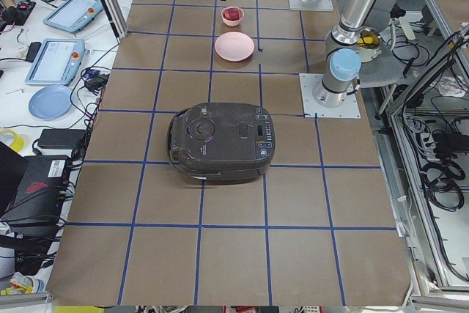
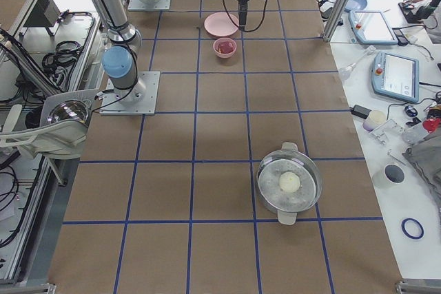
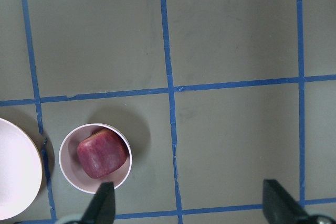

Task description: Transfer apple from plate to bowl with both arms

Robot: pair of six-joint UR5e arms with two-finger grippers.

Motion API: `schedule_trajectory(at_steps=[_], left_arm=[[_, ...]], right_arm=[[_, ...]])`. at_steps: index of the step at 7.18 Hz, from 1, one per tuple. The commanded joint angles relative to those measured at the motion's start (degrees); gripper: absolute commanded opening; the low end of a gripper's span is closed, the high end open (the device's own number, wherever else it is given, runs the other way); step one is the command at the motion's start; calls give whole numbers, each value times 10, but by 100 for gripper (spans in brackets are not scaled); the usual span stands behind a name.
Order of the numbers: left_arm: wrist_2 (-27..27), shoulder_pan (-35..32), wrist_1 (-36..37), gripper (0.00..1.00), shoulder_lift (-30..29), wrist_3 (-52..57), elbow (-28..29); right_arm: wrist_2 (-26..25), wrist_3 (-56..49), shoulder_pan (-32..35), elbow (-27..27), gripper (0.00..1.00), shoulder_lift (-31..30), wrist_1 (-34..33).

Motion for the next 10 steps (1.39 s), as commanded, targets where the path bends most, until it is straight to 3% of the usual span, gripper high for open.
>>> schedule_trajectory(at_steps=[1,10], left_arm=[[0,10,13,100,17,10,-16],[0,10,14,100,20,13,-19]], right_arm=[[-1,-10,-2,-1,100,-2,13],[3,-1,-1,-3,100,-8,9]])
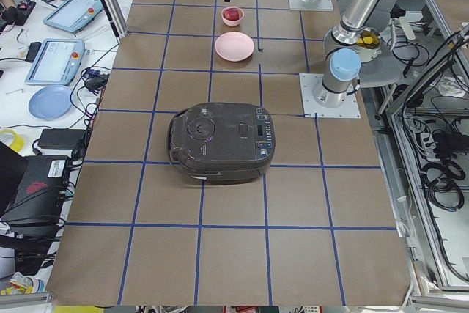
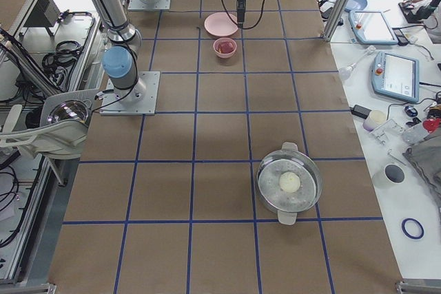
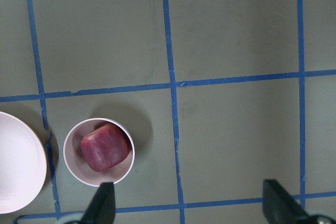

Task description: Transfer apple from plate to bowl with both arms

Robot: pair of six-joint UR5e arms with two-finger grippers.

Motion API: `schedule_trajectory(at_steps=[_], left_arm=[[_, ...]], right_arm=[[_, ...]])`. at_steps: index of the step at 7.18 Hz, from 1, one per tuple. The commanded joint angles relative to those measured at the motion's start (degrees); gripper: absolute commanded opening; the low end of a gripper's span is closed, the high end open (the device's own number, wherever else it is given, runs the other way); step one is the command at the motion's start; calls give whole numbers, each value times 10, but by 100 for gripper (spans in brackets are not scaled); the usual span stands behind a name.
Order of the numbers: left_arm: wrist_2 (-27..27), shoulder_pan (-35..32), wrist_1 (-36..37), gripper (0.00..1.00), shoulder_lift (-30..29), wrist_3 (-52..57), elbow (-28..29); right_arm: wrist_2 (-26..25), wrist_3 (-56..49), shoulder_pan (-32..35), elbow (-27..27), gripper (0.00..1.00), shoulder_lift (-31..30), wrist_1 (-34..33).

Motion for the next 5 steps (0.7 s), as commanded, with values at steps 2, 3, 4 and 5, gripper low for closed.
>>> schedule_trajectory(at_steps=[2,3,4,5], left_arm=[[0,0,-1,100,0,0,0],[0,1,-1,100,0,0,0],[0,0,0,100,0,0,0],[-1,0,-1,100,1,0,0]], right_arm=[[0,0,-1,-1,100,-2,-1],[1,0,-1,-3,100,-2,-1],[0,0,0,-8,100,-1,-1],[0,0,-1,-9,100,-1,0]])
